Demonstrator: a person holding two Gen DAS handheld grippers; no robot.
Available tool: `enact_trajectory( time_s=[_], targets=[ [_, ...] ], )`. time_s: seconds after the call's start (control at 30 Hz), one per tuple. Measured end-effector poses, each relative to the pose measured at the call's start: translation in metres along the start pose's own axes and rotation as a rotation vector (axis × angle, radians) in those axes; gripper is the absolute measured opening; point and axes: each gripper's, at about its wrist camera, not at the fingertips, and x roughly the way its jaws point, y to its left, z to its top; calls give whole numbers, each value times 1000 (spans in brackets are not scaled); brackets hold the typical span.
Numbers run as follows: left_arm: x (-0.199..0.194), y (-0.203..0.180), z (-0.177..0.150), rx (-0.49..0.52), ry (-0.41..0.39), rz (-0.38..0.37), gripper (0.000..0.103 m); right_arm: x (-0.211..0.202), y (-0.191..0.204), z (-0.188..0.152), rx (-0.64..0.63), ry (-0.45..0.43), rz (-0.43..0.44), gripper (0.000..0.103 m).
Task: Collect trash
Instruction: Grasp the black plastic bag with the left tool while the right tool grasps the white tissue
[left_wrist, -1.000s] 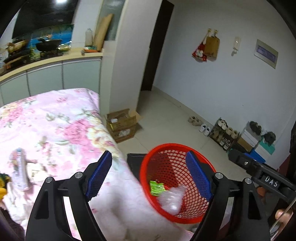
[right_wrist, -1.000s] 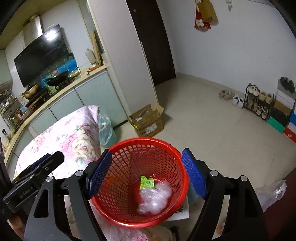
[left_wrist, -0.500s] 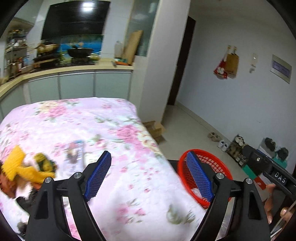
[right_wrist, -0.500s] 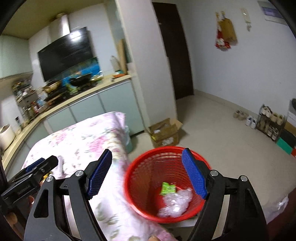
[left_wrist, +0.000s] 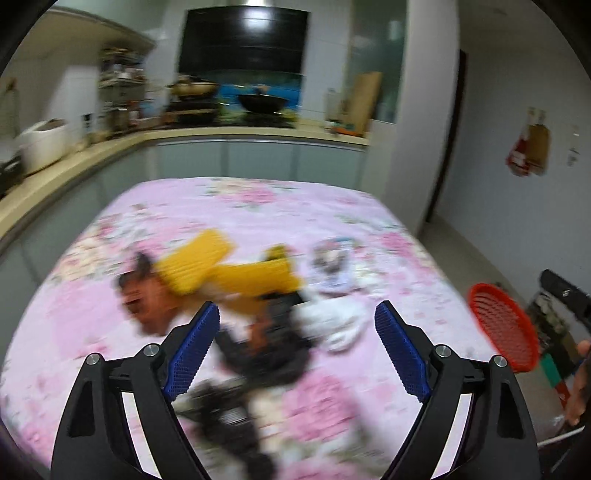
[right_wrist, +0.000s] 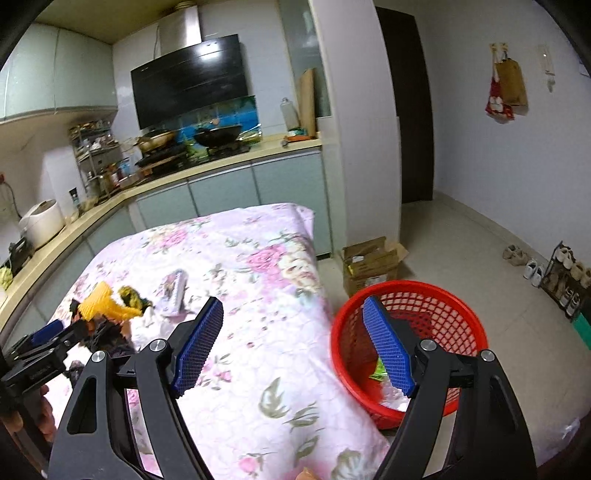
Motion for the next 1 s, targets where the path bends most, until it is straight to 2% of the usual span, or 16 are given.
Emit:
enact_trajectory(
  time_s=[0.2, 0.43, 0.57, 0.63, 0.7, 0.77, 0.83, 1.0],
  targets=[
    [-5, 31, -28, -35, 16, 95, 86, 4, 17, -7, -32, 23, 27, 76],
    [22, 42, -48, -57, 121, 56, 86, 7, 23, -13, -44, 40, 34, 76],
    [29, 40, -56, -43, 128, 70, 84, 12, 28, -19, -54, 60, 39, 76],
    [33, 39, -58, -28, 135, 80, 67, 15, 32, -22, -64, 65, 40, 76],
    [40, 41, -62, -23, 164, 85, 54, 17, 37, -24, -78, 69, 44, 76],
    [43, 43, -65, -27, 163, 94, 48, 19, 43, -27, -95, 69, 48, 76],
    [42, 44, -64, -24, 157, 88, 35, 22, 49, -28, -108, 70, 55, 76],
    [39, 53, -59, -54, 152, 76, 29, 37, 66, -27, -100, 90, 101, 76]
  ],
)
